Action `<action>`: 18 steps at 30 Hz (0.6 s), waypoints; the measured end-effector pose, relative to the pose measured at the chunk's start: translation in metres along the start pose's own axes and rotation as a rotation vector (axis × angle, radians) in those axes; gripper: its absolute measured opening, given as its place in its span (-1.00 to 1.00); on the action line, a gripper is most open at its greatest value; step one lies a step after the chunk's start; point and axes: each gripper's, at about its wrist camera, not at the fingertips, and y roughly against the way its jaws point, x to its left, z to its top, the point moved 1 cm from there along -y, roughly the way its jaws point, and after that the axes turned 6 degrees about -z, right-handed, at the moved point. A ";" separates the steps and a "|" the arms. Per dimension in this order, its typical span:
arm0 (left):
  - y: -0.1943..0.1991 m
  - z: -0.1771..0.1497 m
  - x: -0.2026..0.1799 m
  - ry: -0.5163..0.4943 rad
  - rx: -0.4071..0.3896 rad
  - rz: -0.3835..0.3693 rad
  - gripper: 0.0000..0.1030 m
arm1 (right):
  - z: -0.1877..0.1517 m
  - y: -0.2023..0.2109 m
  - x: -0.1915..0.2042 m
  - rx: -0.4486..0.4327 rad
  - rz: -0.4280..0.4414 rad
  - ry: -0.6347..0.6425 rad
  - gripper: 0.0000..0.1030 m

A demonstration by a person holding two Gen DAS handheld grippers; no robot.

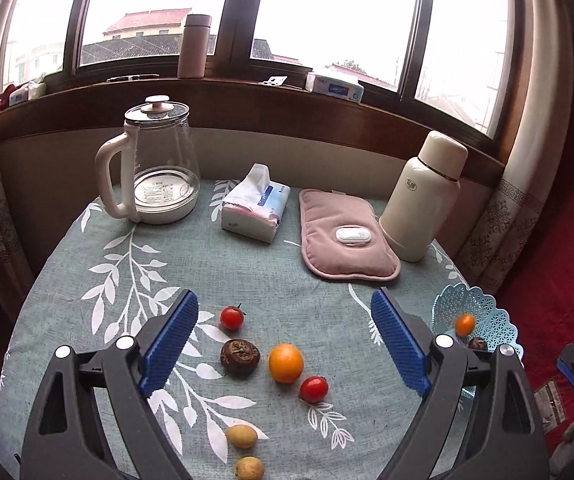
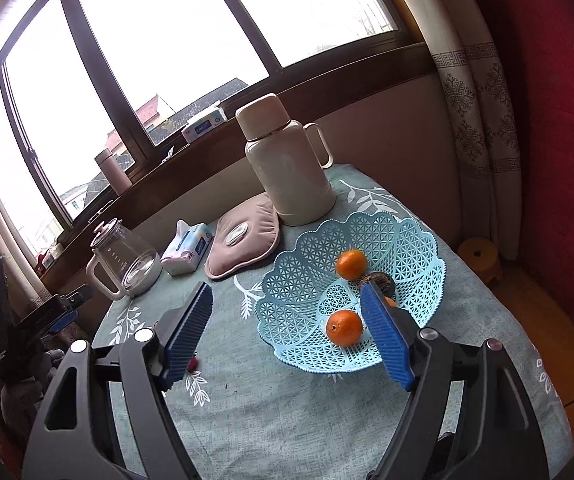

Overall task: Organize fruits
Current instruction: 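Move the left gripper back to the table and close on a dark brown fruit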

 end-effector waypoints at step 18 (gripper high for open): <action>-0.085 -0.048 0.049 0.070 0.209 0.082 0.34 | -0.009 -0.009 0.013 0.037 0.016 0.035 0.52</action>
